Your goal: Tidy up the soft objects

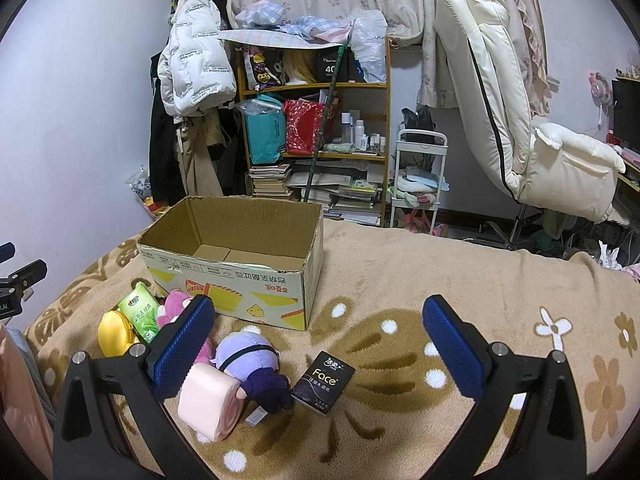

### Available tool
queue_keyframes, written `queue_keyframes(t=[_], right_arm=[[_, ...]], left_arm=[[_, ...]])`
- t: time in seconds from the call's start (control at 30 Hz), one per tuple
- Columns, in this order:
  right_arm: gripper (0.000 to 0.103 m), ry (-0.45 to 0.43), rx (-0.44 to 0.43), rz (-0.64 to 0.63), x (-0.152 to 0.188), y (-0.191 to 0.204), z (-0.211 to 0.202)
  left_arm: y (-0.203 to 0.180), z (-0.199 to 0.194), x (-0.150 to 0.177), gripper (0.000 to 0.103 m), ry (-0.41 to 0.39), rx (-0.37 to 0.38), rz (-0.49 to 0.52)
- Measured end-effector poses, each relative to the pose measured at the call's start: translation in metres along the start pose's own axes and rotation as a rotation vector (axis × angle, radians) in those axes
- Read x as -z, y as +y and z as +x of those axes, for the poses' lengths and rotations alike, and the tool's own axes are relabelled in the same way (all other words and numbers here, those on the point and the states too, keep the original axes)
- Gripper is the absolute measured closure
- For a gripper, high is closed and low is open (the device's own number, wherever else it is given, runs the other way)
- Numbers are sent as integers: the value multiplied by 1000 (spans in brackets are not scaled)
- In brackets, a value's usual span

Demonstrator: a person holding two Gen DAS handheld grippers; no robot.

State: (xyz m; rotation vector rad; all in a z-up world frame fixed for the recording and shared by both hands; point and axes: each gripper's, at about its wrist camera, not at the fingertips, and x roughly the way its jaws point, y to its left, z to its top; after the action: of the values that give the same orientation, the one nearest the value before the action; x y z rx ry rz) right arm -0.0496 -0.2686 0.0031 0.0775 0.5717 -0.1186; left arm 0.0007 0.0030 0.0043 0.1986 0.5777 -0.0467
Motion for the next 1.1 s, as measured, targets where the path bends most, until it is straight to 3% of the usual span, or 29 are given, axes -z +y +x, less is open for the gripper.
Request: queue_keyframes(t=[1.1], right_arm=[[0, 3, 0, 0, 0, 0, 1]], left_arm=[[-4, 8, 4, 0, 28, -7, 5]])
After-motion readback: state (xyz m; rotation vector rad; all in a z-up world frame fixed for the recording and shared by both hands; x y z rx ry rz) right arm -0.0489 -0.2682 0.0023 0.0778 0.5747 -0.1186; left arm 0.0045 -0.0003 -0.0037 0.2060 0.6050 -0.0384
